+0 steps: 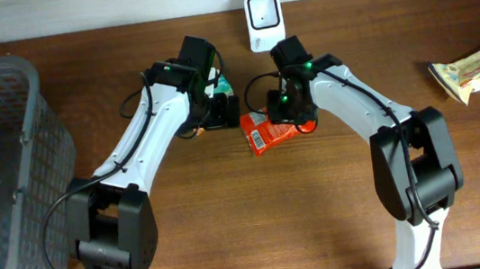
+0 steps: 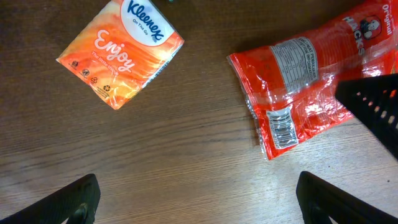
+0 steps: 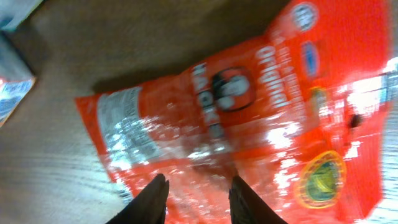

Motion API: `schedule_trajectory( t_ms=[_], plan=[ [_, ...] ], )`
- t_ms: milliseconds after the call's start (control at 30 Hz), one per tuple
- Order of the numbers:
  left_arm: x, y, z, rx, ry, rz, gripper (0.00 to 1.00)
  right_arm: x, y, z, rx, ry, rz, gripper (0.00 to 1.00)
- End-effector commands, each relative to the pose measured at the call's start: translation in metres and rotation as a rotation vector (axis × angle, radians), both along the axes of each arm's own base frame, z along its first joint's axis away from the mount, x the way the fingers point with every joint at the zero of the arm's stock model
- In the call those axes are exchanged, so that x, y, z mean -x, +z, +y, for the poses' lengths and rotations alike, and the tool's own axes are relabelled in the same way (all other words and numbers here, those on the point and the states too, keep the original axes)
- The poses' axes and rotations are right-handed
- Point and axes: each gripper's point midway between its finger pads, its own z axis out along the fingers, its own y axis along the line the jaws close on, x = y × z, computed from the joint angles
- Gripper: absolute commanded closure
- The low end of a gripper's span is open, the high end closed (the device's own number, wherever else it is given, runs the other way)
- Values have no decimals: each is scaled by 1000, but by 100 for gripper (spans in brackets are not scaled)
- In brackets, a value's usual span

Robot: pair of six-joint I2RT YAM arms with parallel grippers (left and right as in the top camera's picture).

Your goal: Scan the item barcode

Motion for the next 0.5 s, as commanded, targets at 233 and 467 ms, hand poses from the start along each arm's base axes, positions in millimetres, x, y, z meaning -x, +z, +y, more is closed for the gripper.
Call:
schedule_trajectory(
  t_ms=[233, 467],
  plan=[
    [3, -5, -3, 6, -3, 16, 1, -18, 57, -17, 46, 2, -68, 80],
    [1, -4, -3, 8, -3, 11, 1, -20, -1, -68, 200, -82, 35, 80]
  ],
)
